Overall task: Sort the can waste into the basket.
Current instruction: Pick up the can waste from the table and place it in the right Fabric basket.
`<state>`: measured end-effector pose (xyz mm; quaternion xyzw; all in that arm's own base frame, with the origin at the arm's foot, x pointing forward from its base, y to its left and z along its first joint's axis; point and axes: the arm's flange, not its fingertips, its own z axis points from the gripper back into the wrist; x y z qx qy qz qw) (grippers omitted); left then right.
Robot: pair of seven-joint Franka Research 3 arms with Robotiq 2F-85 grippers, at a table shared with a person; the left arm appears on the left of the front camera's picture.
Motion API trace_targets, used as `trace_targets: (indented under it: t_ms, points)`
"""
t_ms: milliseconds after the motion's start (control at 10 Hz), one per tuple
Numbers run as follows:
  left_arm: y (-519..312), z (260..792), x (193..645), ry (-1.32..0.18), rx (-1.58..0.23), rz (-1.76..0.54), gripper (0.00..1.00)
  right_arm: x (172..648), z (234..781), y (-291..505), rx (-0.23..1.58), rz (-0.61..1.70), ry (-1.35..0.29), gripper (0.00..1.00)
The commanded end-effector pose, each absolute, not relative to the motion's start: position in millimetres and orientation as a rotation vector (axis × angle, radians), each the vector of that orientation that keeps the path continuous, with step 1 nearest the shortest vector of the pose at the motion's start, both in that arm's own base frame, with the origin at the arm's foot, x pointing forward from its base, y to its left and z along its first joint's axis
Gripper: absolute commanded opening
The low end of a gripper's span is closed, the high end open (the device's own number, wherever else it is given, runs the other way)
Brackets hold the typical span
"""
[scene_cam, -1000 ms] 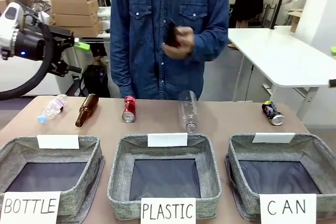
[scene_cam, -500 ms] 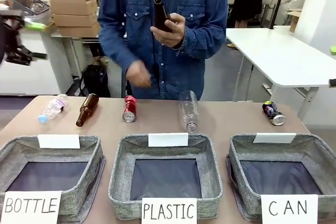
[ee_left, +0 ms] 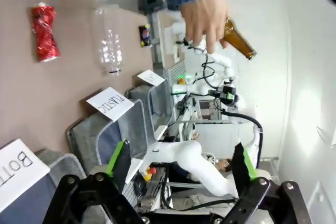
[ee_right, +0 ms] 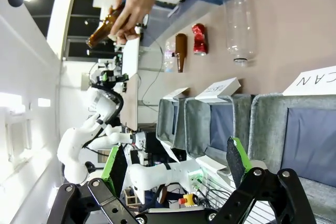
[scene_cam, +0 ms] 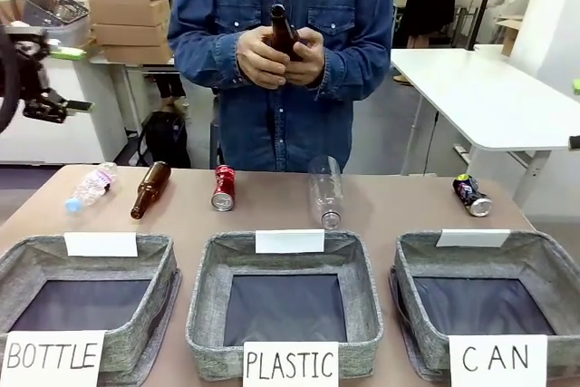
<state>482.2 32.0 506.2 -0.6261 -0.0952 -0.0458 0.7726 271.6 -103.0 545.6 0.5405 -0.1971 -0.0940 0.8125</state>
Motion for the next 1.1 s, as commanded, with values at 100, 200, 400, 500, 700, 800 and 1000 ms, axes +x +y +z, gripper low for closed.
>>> trace_targets:
  t_ms: [100, 200, 400, 500, 700, 800, 1000]
  points:
    - [28, 527, 513, -0.119, -1.305, -0.119, 1.00, 275, 546, -103, 1.169, -0.177, -0.444, 1.00]
    - [74, 527, 503, -0.136, -1.341, -0.067, 1.00, 275, 546, -103, 1.169, -0.177, -0.444, 1.00]
    - [154, 524, 461, -0.197, -1.386, 0.081, 1.00, 275, 546, -103, 1.169, -0.177, -0.444, 1.00]
    - [189, 521, 432, -0.253, -1.434, 0.154, 1.00, 275, 546, -103, 1.169, -0.177, -0.444, 1.00]
    - [217, 511, 389, -0.328, -1.464, 0.226, 1.00, 275, 546, -103, 1.169, -0.177, -0.444, 1.00]
    - [217, 507, 381, -0.340, -1.465, 0.224, 1.00, 275, 546, -103, 1.169, -0.177, -0.444, 1.00]
    - [211, 508, 384, -0.337, -1.456, 0.219, 1.00, 275, 546, -103, 1.169, -0.177, -0.444, 1.00]
